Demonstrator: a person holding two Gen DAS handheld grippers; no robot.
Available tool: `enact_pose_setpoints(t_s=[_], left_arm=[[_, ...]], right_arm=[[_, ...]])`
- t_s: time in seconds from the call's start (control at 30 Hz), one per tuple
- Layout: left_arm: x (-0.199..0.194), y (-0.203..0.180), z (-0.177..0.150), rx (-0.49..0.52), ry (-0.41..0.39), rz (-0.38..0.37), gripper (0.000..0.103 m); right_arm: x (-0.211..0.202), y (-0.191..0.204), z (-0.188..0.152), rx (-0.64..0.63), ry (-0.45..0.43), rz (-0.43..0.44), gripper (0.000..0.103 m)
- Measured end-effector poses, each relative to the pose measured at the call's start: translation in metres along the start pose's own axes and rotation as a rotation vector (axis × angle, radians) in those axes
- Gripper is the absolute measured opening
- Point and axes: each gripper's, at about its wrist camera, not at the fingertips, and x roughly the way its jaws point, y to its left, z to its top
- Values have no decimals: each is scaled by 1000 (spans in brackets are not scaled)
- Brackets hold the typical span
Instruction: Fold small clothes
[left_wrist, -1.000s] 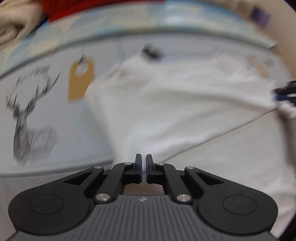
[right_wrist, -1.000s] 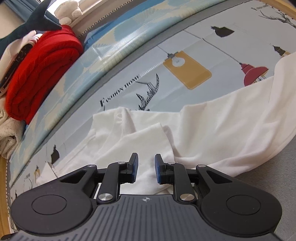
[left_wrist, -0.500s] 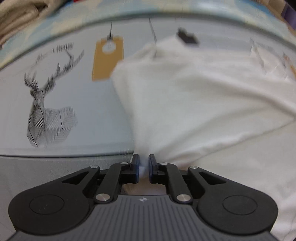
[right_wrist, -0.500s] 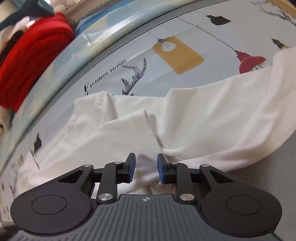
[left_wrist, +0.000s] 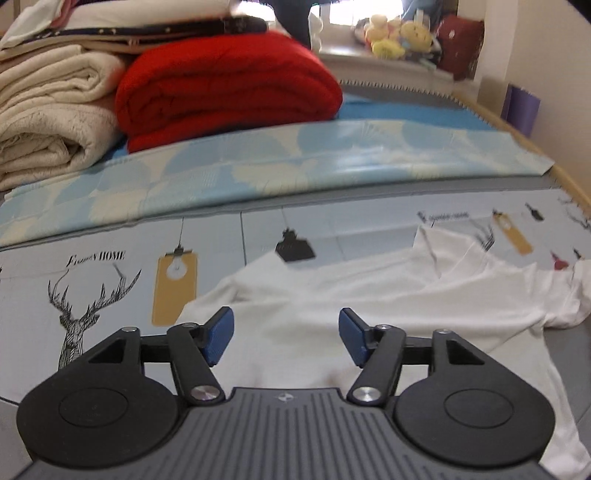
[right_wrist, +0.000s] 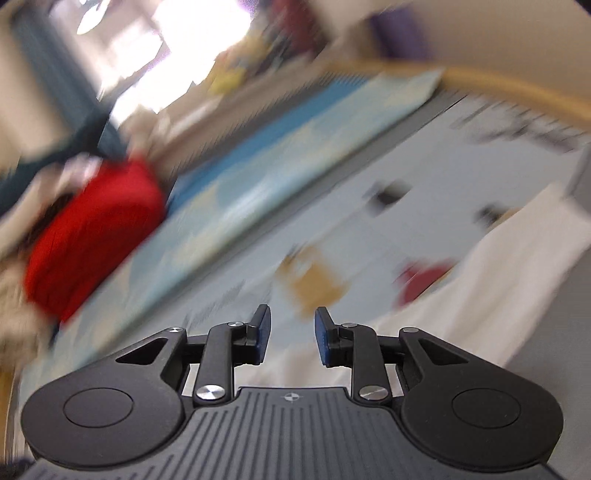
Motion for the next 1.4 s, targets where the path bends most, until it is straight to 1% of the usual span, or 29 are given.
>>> enact_pose_setpoints(t_s=[0.07, 0.1, 0.17, 0.23, 0.3, 0.43, 0.53, 0.7, 0.77, 0.87, 0.93, 1.03, 1.1, 1.17, 1.27, 1.33, 1.4], left_arm=[[-1, -5, 1, 20, -5, -22, 79], [-2, -9, -2, 36, -3, -22, 80], [-1, -15, -4, 68, 1, 1, 80], [2, -18, -6, 79, 6, 18, 80], [5, -18, -6, 73, 13, 18, 80], [6, -19, -6, 70, 10, 24, 80], [9, -21, -9, 82, 15, 32, 80], [9, -20, -13, 92, 17, 46, 80], [7, -18, -13, 96, 7, 47, 80], [4, -14, -11, 83, -8, 52, 80], [3, -10, -9, 67, -11, 49, 80], [-2, -3, -7, 55, -16, 52, 80], [-4, 3, -5, 44, -15, 69, 80], [-4, 13, -3, 19, -5, 96, 80], [-5, 37, -1, -58, 10, 137, 80], [-6, 57, 1, -128, 27, 153, 80], [-9, 75, 2, -200, 43, 161, 80]], right_arm=[[-16, -39, 21, 92, -90, -58, 28], [-24, -60, 29, 137, -129, -92, 28], [-33, -100, 40, 220, -181, -174, 27], [-38, -136, 43, 308, -195, -240, 21], [-36, -169, 42, 406, -189, -272, 21], [-17, -217, 26, 559, -142, -243, 22], [5, -237, 16, 626, -111, -204, 24], [39, -247, 8, 658, -75, -202, 27], [46, -246, 4, 681, -85, -189, 25], [52, -239, 8, 673, -104, -217, 22], [54, -234, 7, 665, -115, -241, 6], [48, -217, 11, 607, -164, -295, 5], [43, -196, 18, 551, -200, -305, 5], [37, -162, 28, 455, -233, -287, 5], [24, -93, 38, 247, -273, -238, 5], [16, -37, 38, 114, -277, -165, 5], [8, 24, 29, 15, -261, -29, 5]])
